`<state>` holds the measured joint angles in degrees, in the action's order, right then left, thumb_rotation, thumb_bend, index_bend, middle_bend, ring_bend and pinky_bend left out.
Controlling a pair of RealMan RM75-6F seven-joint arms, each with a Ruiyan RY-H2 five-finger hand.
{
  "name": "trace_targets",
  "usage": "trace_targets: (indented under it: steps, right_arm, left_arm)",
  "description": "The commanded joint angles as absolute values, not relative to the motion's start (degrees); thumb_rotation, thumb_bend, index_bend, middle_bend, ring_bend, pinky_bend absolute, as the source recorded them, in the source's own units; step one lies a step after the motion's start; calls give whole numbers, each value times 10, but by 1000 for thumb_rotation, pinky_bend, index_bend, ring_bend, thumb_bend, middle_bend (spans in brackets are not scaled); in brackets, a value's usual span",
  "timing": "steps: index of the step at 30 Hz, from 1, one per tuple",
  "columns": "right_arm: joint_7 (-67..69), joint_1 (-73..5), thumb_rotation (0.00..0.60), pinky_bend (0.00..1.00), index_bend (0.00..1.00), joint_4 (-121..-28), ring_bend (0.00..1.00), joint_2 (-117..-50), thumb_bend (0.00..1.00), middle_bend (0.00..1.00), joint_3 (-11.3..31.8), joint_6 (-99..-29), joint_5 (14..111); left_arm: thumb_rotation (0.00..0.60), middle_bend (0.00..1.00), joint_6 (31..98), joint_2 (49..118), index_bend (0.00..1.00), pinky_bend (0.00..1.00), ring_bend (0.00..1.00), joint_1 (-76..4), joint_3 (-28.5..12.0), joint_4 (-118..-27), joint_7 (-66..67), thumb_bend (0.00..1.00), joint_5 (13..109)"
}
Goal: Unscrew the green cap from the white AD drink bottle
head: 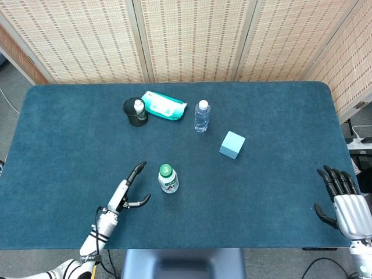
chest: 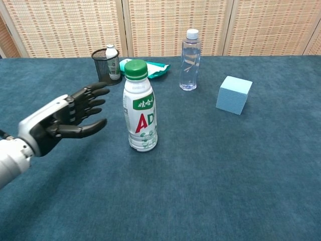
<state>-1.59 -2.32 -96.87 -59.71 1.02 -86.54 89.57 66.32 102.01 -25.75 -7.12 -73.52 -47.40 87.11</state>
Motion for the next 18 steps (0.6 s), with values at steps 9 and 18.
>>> trace_targets:
  steps: [9, 18]
  right_arm:
    - [4, -28, 600, 0, 0, -973, 0, -585, 278, 0, 8, -848, 890]
    - [1, -29, 600, 0, 0, -974, 0, -583, 278, 0, 6, -840, 889]
  left_arm:
    - [600, 0, 624, 1062, 0, 0, 0, -311, -79, -711, -481, 349, 871]
    - [600, 0, 592, 1099, 0, 0, 0, -353, -100, -658, -470, 349, 851]
